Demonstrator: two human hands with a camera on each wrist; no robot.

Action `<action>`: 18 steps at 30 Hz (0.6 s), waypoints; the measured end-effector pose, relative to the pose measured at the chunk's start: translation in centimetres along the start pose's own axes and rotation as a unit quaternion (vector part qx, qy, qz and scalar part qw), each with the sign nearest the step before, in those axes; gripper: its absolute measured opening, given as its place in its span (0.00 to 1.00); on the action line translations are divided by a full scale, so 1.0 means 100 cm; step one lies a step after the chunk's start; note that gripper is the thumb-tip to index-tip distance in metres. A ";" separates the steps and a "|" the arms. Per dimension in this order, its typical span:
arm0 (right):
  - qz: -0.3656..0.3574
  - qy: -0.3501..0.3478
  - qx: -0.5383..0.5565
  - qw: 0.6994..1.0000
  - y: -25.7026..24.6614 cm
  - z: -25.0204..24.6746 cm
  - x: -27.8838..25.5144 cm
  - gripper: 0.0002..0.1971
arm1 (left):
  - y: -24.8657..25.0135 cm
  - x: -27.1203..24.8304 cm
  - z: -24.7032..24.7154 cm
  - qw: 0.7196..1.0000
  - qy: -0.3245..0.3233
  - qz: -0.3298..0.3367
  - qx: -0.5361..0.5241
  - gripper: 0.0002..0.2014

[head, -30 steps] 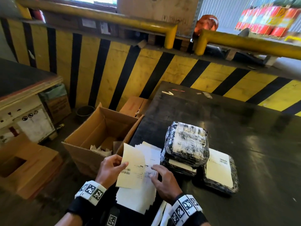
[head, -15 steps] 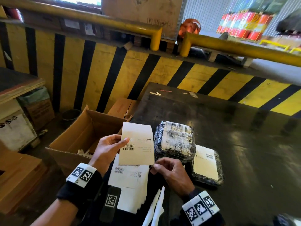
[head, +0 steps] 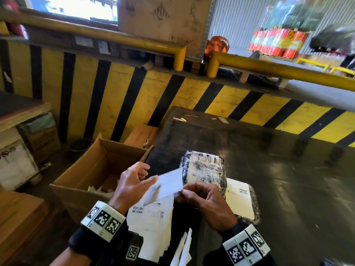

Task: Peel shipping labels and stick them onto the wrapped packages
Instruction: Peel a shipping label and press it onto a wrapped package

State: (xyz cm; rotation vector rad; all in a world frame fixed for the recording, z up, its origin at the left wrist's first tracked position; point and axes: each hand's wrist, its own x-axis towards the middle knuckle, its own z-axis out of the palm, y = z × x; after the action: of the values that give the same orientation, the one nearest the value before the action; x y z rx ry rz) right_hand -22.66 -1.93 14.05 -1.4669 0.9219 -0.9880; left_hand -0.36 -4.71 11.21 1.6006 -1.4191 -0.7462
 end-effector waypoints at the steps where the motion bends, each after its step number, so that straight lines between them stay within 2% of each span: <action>1: -0.008 -0.002 -0.003 1.000 -0.002 0.001 0.002 0.06 | 0.008 -0.006 -0.002 0.999 0.014 0.044 0.013 0.13; 3: -0.024 -0.003 -0.005 1.000 -0.006 0.004 0.006 0.06 | 0.026 -0.018 -0.003 0.993 0.000 0.121 -0.016 0.06; 5: -0.040 -0.004 -0.011 0.999 -0.010 0.007 0.008 0.06 | 0.042 -0.028 -0.001 0.981 -0.082 0.162 -0.073 0.08; 7: -0.055 -0.012 -0.016 0.998 -0.012 0.011 0.008 0.06 | 0.048 -0.033 0.002 0.969 -0.136 0.173 -0.114 0.11; 11: -0.045 -0.027 -0.022 0.998 -0.012 0.013 0.010 0.05 | 0.041 -0.036 0.007 0.967 -0.132 0.175 -0.127 0.13; 14: -0.027 -0.011 -0.026 0.999 -0.011 0.010 0.009 0.04 | 0.031 -0.030 0.012 0.976 -0.105 0.148 -0.121 0.07; 18: -0.007 0.027 -0.042 0.999 -0.008 -0.010 0.004 0.04 | 0.007 -0.012 0.007 0.987 -0.052 0.041 -0.150 0.08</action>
State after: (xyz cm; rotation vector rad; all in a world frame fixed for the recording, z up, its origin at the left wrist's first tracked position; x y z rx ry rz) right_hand -23.42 -2.58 14.97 -1.5251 1.0036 -1.0144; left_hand -1.58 -3.65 11.40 1.2811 -1.3641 -0.9573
